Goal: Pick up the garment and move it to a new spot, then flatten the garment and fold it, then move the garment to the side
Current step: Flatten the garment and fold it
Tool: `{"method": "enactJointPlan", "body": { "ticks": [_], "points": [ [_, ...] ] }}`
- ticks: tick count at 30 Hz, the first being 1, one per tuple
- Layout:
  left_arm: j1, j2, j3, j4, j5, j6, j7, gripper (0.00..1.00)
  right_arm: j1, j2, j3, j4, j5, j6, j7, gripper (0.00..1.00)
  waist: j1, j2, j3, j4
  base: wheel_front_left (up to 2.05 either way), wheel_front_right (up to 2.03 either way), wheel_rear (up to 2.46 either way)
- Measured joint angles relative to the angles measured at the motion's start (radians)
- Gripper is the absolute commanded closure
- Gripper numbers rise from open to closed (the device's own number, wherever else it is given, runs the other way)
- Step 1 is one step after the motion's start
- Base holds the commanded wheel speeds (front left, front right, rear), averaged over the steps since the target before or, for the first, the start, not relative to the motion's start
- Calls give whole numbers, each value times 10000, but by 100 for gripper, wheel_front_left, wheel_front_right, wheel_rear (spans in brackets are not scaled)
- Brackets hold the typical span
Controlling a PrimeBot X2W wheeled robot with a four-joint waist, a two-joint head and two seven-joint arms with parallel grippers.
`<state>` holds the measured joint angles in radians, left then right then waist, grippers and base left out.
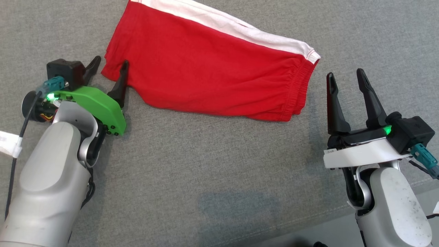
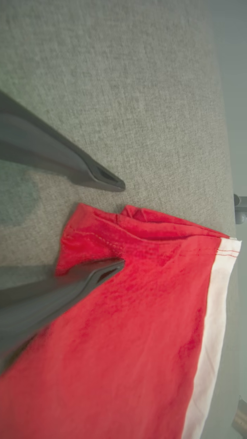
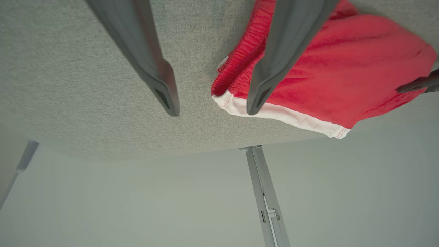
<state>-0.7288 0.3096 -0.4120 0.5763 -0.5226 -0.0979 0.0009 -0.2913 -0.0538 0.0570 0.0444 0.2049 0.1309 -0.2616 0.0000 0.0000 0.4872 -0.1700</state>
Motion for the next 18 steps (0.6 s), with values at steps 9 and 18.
{"method": "enactJointPlan", "body": {
  "ticks": [9,18],
  "points": [
    [-318,-109,-479,673,-222,-211,127,100,-17,15,-21,13,121,0,0,0,0,0,-100,18,0,0,0],
    [790,-173,12,150,-430,391,-1561,100,125,19,-194,65,113,0,0,0,0,0,-396,220,0,0,0]
  ]
}}
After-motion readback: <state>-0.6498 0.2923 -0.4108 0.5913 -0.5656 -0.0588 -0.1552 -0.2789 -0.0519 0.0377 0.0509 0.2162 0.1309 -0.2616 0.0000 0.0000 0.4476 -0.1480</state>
